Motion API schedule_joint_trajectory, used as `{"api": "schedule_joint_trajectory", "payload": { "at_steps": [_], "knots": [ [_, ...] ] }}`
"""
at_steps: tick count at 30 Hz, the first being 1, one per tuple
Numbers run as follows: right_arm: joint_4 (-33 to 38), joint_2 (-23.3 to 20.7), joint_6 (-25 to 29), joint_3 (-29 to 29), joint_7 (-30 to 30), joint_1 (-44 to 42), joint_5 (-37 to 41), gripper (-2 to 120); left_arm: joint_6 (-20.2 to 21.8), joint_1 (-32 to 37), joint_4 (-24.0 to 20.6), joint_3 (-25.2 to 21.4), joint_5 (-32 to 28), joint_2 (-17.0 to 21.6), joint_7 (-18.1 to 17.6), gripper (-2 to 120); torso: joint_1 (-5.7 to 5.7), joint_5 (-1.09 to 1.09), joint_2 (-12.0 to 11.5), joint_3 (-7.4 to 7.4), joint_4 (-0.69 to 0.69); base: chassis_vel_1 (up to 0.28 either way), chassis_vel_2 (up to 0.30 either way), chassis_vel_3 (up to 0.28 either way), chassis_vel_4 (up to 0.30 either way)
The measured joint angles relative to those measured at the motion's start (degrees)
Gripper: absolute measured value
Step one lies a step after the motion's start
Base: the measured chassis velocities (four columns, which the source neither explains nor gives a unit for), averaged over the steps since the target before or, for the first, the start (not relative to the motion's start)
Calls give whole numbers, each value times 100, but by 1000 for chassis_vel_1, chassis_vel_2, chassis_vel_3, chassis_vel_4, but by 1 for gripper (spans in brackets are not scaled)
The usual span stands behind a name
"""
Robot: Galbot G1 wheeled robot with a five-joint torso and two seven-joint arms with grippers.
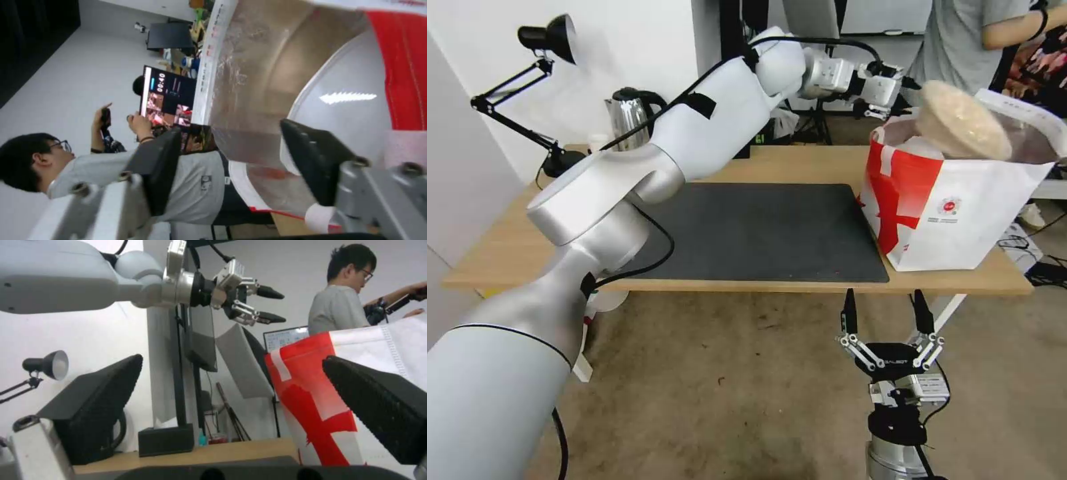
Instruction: Pick up the trash from the table and place it into the takeout bag.
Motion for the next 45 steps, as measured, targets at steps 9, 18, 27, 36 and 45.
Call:
{"api": "schedule_joint_trajectory", "payload": {
  "at_steps": [9,18,27,36,45],
  "knots": [
    [0,0,0,0,0,0,0,100,-10,-63,-77,-1,-17,5,58,91,0,0,0,0,0,0,0,0,0],
    [0,0,0,0,0,0,0,100,86,-70,-314,-5,-315,94,747,100,0,0,0,0,-1,0,0,0,0],
    [0,0,0,0,0,0,0,100,677,-50,-926,236,-1083,561,876,100,0,-1,0,0,1,0,0,0,0],
    [0,0,0,0,0,0,0,100,1646,79,-1865,523,-2455,1285,868,98,0,1,0,0,-1,0,0,0,0],
    [0,0,0,0,0,0,0,100,2182,242,-2843,483,-3258,2207,439,96,0,-1,0,0,1,0,0,0,0]
  ]
}}
